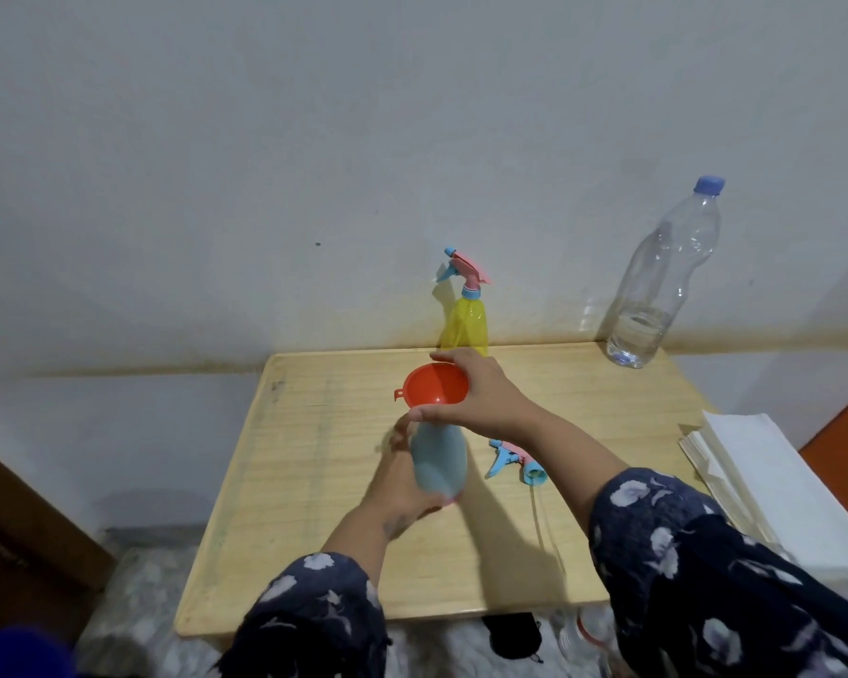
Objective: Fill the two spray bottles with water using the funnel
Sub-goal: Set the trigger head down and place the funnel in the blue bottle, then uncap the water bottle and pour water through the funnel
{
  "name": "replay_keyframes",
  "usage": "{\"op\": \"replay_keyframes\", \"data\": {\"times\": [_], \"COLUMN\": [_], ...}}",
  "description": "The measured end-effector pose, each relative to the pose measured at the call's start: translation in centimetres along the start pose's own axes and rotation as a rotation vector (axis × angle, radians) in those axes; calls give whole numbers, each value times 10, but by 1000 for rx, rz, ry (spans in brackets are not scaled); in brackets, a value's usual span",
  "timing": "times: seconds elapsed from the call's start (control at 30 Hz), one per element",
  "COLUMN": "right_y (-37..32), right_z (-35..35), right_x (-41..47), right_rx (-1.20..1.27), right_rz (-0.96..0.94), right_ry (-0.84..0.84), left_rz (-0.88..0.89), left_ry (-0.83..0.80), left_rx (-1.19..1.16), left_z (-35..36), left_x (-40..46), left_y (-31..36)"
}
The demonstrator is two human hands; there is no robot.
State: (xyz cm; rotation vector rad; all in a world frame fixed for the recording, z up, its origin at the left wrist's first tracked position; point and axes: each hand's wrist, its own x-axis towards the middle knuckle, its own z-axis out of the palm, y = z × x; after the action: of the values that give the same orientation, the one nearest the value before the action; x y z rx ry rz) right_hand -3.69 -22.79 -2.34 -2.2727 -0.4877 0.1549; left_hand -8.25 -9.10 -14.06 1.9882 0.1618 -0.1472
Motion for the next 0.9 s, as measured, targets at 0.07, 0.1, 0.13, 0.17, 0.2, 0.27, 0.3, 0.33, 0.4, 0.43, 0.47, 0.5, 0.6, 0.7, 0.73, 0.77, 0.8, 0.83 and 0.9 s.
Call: {"op": "replay_keyframes", "data": {"times": [0.07, 0.1, 0.13, 0.17, 0.2, 0.27, 0.3, 0.33, 0.4, 0.43, 0.47, 0.5, 0.6, 0.7, 0.73, 0.77, 0.8, 0.83, 0.9], "right_y": [-1, -2, -2, -2, -2, -1, 0, 0, 3, 5, 9, 12, 30, 54, 63, 71, 79, 87, 104], "right_z": [-5, -8, -12, -16, -21, -32, -39, -46, -61, -69, -76, -84, -108, -134, -144, -154, -164, -175, -195], "right_x": [0, 1, 2, 3, 4, 5, 5, 6, 6, 5, 4, 1, -9, -20, -23, -26, -28, -30, -31], "right_rx": [76, 86, 85, 83, 82, 68, 52, 32, -11, -37, -60, -77, -113, -123, -117, -114, -114, -113, -106], "right_rz": [17, 25, 33, 42, 54, 82, 99, 119, 160, 181, 203, 225, 286, 351, 370, 386, 401, 414, 436], "right_ry": [17, 31, 46, 58, 64, 62, 57, 54, 69, 81, 91, 103, 143, 178, 189, 201, 214, 228, 260], "left_rz": [17, -10, -18, -2, 45, 144, 178, 205, 238, 249, 258, 262, 279, 317, 329, 337, 343, 348, 348], "left_ry": [18, 60, 111, 162, 205, 239, 226, 201, 123, 78, 37, -1, -92, -149, -157, -163, -170, -181, -202], "left_rx": [73, 72, 101, 139, 221, 314, 332, 360, 421, 445, 461, 472, 503, 491, 478, 466, 458, 451, 428], "left_z": [-21, -35, -50, -64, -77, -97, -103, -105, -101, -94, -86, -76, -42, -7, 5, 18, 31, 44, 71], "left_x": [1, 2, 5, 10, 16, 28, 33, 39, 47, 51, 54, 56, 63, 70, 73, 76, 81, 86, 97], "left_y": [0, 3, 7, 14, 25, 54, 72, 89, 121, 134, 146, 156, 180, 200, 206, 212, 218, 223, 232]}}
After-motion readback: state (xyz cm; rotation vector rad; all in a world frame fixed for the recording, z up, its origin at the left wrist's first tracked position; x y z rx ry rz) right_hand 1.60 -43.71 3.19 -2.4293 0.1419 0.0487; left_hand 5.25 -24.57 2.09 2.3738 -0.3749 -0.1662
